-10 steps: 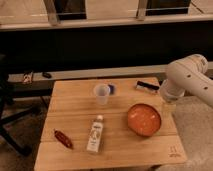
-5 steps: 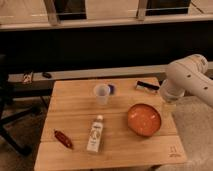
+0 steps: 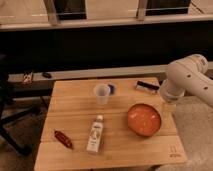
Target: Pick up the ceramic cup
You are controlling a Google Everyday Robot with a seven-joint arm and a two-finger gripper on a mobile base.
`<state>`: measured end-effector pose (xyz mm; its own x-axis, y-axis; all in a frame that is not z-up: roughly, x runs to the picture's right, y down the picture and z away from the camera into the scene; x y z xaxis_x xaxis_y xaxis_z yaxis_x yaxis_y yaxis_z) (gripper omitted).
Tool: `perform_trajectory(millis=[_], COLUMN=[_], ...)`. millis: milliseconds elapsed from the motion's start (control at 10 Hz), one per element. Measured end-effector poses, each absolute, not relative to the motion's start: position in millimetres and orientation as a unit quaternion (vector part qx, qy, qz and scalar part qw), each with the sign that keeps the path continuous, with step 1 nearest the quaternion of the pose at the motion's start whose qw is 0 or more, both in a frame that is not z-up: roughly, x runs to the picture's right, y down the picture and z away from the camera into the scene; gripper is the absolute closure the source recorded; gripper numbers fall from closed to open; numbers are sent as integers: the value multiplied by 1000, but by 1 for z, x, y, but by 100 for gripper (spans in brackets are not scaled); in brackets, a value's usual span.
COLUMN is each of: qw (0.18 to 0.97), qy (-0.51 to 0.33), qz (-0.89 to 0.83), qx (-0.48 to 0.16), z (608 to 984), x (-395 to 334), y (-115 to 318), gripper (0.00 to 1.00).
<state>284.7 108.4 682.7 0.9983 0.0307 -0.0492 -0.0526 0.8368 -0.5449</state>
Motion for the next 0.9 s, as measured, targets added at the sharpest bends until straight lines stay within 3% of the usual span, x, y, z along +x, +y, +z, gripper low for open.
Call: perform_trajectory(millis=[900], qw=[972], qy=[-22], qz=[-54], qx=[-229], z=[687], x=[236], y=[62], gripper=[20])
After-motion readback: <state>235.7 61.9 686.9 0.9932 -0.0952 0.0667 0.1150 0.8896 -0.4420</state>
